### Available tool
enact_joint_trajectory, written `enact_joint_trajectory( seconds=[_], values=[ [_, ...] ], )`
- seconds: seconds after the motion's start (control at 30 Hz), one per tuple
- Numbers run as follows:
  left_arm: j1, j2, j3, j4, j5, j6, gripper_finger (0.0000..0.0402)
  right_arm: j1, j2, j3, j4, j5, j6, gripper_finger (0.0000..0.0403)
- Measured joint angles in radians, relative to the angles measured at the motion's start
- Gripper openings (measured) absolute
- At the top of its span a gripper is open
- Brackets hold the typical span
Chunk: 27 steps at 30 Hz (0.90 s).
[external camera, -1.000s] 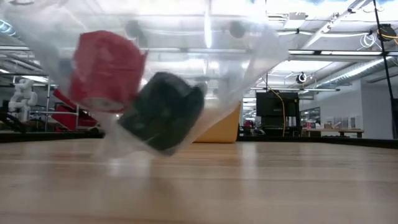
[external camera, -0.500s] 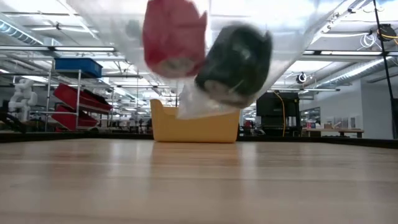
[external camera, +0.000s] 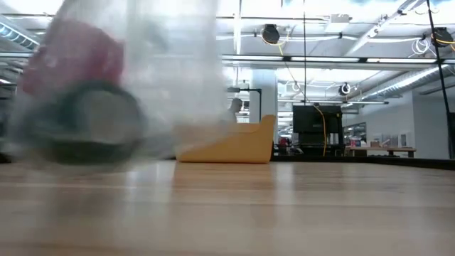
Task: Roll bandage
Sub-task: Close the transparent zip bag
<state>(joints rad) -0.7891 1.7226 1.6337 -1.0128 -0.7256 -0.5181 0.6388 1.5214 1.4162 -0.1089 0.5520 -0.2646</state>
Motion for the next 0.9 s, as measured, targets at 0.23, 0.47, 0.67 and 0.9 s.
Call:
enact_joint_trajectory(
  seconds=[0.23,0.47,0.67,0.9],
  values=[
    [0.0,0.0,0.0,-0.002,-0.006,0.0,0.0022,0.001,0.035,0.0,-0.065,0.0,0.121,0.0004],
    [0.002,-0.001,0.001,-0.001,-0.012,0.0,0.0022,0.001,0.127,0.0,0.046,0.062,0.107,0.0077],
    [0.002,-0.001,0.001,0.0,-0.015,0.001,0.0022,-0.005,0.162,0.0,0.09,0.072,0.125,0.0165],
    [0.035,-0.001,0.008,0.001,-0.017,0.011,0.0022,-0.027,0.167,-0.001,0.077,0.019,0.25,0.0202]
  ],
)
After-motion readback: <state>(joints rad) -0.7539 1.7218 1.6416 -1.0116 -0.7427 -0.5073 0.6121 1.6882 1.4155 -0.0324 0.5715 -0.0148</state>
